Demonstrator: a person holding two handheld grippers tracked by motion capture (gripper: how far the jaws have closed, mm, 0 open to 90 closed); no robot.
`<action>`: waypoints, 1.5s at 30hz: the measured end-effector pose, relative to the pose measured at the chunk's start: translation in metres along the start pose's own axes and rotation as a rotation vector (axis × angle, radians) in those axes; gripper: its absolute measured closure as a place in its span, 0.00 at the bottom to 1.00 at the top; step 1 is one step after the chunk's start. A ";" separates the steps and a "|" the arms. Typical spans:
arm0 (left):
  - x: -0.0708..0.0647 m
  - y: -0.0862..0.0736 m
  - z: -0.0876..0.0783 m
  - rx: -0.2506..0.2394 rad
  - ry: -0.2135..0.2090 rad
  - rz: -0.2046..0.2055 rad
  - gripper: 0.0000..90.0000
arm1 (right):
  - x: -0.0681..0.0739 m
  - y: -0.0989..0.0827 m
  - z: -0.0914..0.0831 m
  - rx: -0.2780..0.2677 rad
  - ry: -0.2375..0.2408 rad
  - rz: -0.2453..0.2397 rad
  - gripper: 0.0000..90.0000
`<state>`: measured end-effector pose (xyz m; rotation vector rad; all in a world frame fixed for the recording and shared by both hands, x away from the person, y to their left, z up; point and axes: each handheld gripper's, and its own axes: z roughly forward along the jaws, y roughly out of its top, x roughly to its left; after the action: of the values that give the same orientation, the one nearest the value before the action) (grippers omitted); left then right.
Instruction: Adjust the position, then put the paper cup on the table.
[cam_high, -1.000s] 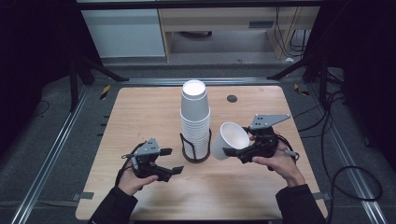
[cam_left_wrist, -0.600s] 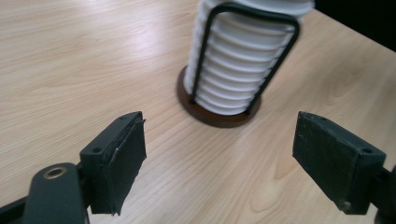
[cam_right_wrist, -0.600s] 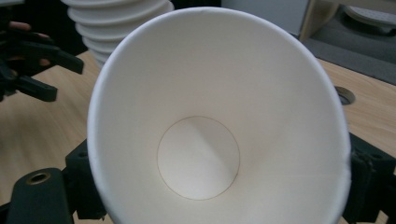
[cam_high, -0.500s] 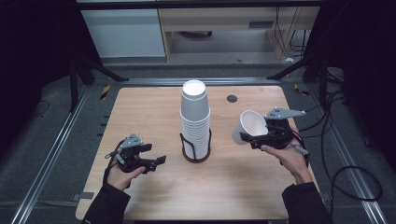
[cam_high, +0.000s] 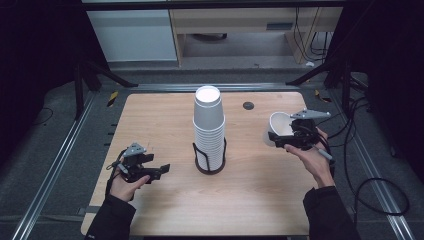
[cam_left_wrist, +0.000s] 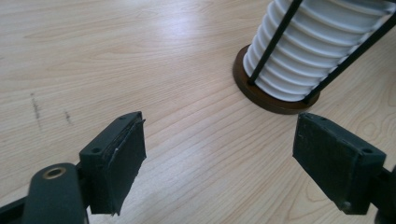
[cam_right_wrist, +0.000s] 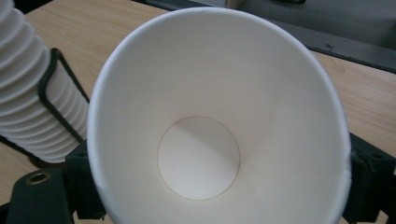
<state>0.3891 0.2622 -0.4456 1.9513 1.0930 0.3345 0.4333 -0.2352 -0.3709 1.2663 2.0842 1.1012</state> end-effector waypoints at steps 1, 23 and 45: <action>0.002 0.000 0.000 0.001 0.003 -0.004 0.18 | -0.002 0.000 0.002 0.007 -0.005 0.005 0.14; 0.021 -0.005 -0.001 0.031 0.078 -0.037 0.18 | -0.031 -0.004 0.026 0.066 -0.122 0.048 0.14; 0.016 0.001 -0.009 0.004 0.073 -0.010 0.17 | -0.048 -0.025 0.045 0.165 -0.195 0.057 0.14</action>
<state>0.3935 0.2795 -0.4422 1.9497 1.1501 0.4015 0.4756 -0.2666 -0.4181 1.4563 2.0356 0.8065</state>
